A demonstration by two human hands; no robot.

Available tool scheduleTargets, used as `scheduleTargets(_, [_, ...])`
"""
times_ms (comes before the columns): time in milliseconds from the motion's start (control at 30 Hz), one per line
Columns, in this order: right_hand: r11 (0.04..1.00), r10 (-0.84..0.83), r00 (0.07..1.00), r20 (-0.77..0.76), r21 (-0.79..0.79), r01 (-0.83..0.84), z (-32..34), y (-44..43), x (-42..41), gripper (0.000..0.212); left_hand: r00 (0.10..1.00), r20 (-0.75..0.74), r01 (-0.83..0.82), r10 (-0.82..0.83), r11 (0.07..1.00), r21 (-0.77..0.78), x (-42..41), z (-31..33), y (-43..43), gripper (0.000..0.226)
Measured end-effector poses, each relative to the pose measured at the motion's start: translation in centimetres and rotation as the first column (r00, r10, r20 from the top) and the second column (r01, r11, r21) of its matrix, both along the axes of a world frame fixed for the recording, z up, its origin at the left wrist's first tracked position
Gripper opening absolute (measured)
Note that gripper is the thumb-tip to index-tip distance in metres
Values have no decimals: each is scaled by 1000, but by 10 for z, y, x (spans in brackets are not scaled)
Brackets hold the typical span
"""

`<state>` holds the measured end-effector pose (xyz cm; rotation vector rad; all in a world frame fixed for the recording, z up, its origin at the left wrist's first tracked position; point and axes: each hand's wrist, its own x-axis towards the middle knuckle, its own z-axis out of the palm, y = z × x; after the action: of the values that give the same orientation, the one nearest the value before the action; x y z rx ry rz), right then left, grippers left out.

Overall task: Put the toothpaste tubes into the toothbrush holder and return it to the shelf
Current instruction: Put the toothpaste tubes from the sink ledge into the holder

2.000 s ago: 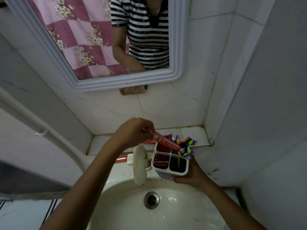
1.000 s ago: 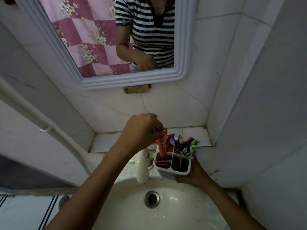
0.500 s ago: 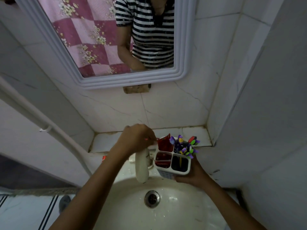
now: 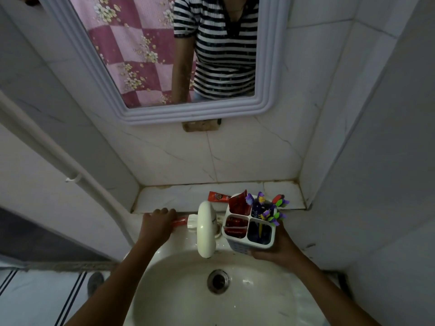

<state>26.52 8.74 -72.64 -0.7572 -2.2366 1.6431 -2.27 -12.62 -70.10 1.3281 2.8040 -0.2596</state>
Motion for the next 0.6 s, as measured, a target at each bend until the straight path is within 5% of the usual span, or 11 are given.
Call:
scheduleTargets(167, [999, 8, 1000, 3, -38, -8, -3, 2, 0, 105, 992, 119, -61, 35, 972, 226, -2, 31, 2, 15])
scheduleTargets(400, [988, 25, 998, -66, -153, -34, -1, -1, -2, 92, 919, 367, -172, -146, 688, 705, 29, 165, 31, 18])
scheduleTargets(467, [989, 26, 998, -61, -143, -35, -5, 1, -2, 95, 879, 406, -102, -251, 733, 673, 57, 203, 45, 18])
scheduleTargets(600, [996, 29, 999, -19, -78, -31, -4, 3, 0, 107, 859, 314, 281, -403, 886, 370, 113, 225, 82, 22])
